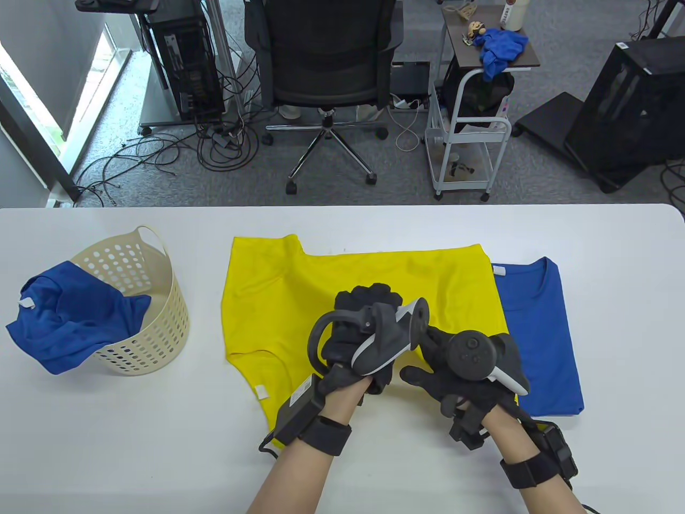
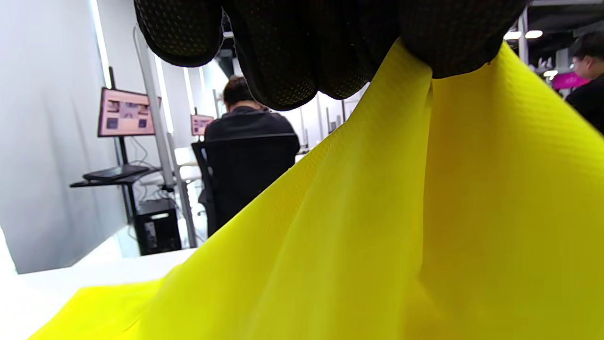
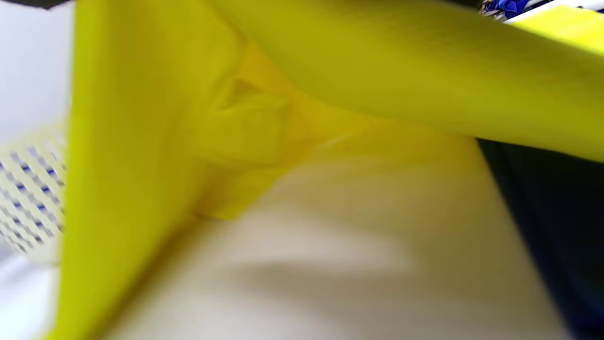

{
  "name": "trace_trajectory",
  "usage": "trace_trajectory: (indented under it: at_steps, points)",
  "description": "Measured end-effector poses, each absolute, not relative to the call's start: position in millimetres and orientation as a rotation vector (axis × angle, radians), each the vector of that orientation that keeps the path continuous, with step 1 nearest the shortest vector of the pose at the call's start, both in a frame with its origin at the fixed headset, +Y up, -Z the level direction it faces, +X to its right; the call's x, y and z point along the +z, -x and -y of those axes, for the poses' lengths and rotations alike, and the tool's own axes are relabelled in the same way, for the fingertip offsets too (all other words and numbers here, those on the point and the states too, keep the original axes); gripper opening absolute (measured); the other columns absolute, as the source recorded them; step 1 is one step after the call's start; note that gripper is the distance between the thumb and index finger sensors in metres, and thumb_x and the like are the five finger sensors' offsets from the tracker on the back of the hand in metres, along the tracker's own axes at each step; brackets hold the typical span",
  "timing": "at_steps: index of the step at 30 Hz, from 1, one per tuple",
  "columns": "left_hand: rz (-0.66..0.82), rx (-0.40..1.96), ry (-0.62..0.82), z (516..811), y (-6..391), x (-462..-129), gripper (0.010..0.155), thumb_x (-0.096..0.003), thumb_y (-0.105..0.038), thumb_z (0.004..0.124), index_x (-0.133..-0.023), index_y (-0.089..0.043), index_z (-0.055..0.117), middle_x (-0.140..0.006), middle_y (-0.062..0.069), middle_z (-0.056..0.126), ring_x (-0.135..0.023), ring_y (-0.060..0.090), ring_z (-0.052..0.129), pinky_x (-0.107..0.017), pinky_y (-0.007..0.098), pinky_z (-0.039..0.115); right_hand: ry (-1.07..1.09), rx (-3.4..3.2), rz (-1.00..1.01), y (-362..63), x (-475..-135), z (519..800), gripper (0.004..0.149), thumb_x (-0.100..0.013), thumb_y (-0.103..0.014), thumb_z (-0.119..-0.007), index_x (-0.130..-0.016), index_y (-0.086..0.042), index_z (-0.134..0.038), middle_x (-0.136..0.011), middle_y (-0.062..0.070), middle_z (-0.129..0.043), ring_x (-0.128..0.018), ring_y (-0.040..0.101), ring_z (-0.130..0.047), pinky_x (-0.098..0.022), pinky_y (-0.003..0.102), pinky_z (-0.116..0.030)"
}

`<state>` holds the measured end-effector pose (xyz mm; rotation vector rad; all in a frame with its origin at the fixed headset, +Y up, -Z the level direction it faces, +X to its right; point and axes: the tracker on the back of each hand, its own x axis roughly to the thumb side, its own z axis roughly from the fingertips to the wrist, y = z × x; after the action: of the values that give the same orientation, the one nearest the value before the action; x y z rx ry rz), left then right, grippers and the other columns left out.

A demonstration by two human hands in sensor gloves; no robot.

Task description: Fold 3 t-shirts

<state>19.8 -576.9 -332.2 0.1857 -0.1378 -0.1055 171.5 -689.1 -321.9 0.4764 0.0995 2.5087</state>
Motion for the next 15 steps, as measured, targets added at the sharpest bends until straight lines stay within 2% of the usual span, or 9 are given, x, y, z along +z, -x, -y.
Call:
trace_trajectory:
  at_steps: [7,8,11,13,15]
  points:
    - [0.154,-0.033,-0.166,567,-52,-330,0.041,-0.0418,-0.054,0.075,-0.078,-0.037,0.082,-0.093,-0.012,0.082,-0.082,0.012,0.089,-0.067,0.043,0.075,-0.401,2.493,0.041,-172,-314,685,0.089,-0.037,-0.065,-0.072,-0.104,-0.012,-0.049,-0.112,0.017,-0.052,-0.099,0.050,-0.056,-0.068,0.072,-0.045]
    - [0.148,-0.041,-0.175,568,-54,-329,0.041,-0.0417,-0.054,0.075,-0.078,-0.037,0.082,-0.093,-0.012,0.082,-0.081,0.011,0.089,-0.067,0.043,0.075,-0.354,2.539,0.107,-170,-312,686,0.085,-0.038,-0.062,-0.074,-0.103,-0.012,-0.051,-0.111,0.016,-0.054,-0.097,0.050,-0.059,-0.068,0.072,-0.047]
    - [0.134,-0.031,-0.193,566,-52,-327,0.041,-0.0418,-0.054,0.075,-0.078,-0.037,0.082,-0.092,-0.012,0.083,-0.081,0.012,0.090,-0.066,0.043,0.075,-0.203,2.624,0.323,-164,-306,690,0.062,-0.045,-0.046,-0.079,-0.096,-0.013,-0.066,-0.101,0.014,-0.072,-0.087,0.047,-0.075,-0.065,0.069,-0.055]
    - [0.108,-0.022,-0.219,561,-45,-326,0.041,-0.0417,-0.054,0.075,-0.078,-0.036,0.082,-0.092,-0.012,0.083,-0.080,0.012,0.090,-0.066,0.043,0.076,-0.198,2.720,0.329,-161,-306,696,0.052,-0.047,-0.039,-0.077,-0.092,-0.014,-0.071,-0.097,0.013,-0.078,-0.083,0.045,-0.080,-0.064,0.068,-0.057]
    - [0.060,-0.021,-0.252,552,-33,-324,0.041,-0.0420,-0.054,0.075,-0.078,-0.036,0.083,-0.091,-0.012,0.083,-0.080,0.012,0.090,-0.066,0.043,0.076,-0.200,2.806,0.337,-160,-307,703,0.049,-0.047,-0.037,-0.076,-0.091,-0.016,-0.073,-0.094,0.012,-0.080,-0.081,0.043,-0.083,-0.063,0.067,-0.059]
